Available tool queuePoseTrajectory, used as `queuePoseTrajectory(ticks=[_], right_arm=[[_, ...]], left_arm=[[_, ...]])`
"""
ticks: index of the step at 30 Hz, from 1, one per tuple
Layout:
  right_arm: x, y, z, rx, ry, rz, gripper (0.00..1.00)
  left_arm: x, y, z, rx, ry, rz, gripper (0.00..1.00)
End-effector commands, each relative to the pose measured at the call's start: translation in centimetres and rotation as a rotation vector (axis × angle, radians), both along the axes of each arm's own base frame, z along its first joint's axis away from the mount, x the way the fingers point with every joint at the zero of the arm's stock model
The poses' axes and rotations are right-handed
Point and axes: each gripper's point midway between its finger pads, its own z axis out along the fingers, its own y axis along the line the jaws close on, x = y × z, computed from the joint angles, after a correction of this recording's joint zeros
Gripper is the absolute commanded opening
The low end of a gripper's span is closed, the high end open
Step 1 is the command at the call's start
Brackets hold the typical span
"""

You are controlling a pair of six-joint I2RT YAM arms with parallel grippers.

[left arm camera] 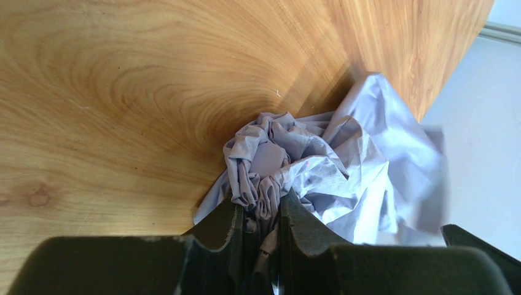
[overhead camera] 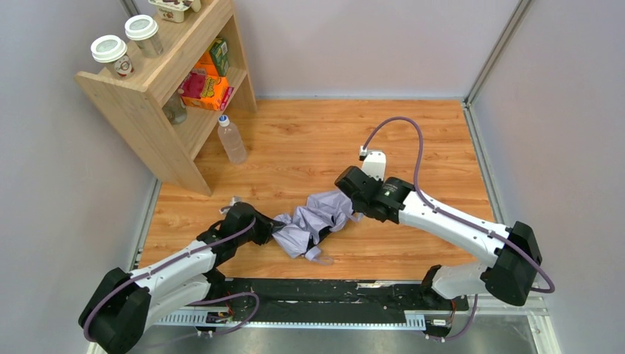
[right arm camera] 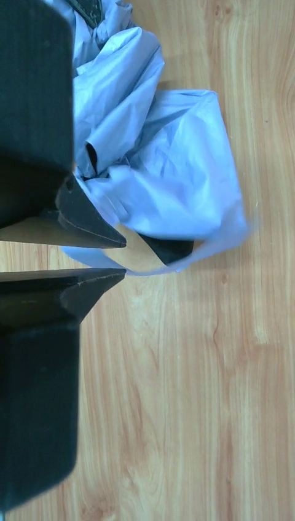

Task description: Put away the umbrella

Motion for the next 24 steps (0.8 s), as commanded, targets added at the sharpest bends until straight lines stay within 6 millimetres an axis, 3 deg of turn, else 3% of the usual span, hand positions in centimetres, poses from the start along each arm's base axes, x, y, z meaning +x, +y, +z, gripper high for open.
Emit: queuePoseTrajectory(ticks=[1,2,3,4,9,10,11,14,16,19,20,24], right_arm=[[1.1,-0.5,0.9,0.000,-0.066,-0.005,0.21],[1.1,-0.8,0.5,-0.018,-0.059,-0.018,0.19],[1.1,-0.7,0.1,-0.028,-0.050,-0.004,0.03],[1.2,-0.3,-0.4,-0.024,-0.051,0.020,0.00],[1.5,2.2,-0.5,-0.007,-0.063,0.159,0.00],[0.9,3.6,-0.8,0.024,-0.028,0.251,0.00],[0.0,5.7,-0.9,0.074,-0.003,0.368,0.07],[-3.8,10.9,0.3,0.073,-0.146,0.740,0.67],[-6.6,13.9,0.5,0.058,-0.317,0.933,0.91],[-8.6,16.4,-0.9,0.109,-0.340,1.035,0.98],[-8.3,16.5,-2.0,0.045,-0.350,1.030,0.99],[-7.9,19.3,-2.3,-0.056,-0.449,1.089,0.99]], left_arm=[[-0.5,1.3,-1.4,0.066,0.048,0.034,0.00],[-0.5,1.4,-1.4,0.068,0.050,0.037,0.00],[-0.5,1.3,-1.4,0.068,0.050,0.035,0.00],[-0.5,1.3,-1.3,0.067,0.049,0.033,0.00],[-0.6,1.3,-1.6,0.070,0.056,0.032,0.00],[-0.6,1.3,-1.6,0.073,0.058,0.030,0.00],[-0.6,1.3,-1.6,0.076,0.063,0.032,0.00],[-0.7,1.5,-1.7,0.088,0.087,0.041,0.00],[-0.9,1.7,-1.8,0.105,0.122,0.052,0.00],[-1.4,1.8,-2.2,0.139,0.190,0.053,0.00],[-1.5,1.9,-2.4,0.147,0.202,0.051,0.00],[-1.8,1.6,-2.8,0.142,0.232,0.038,0.00]])
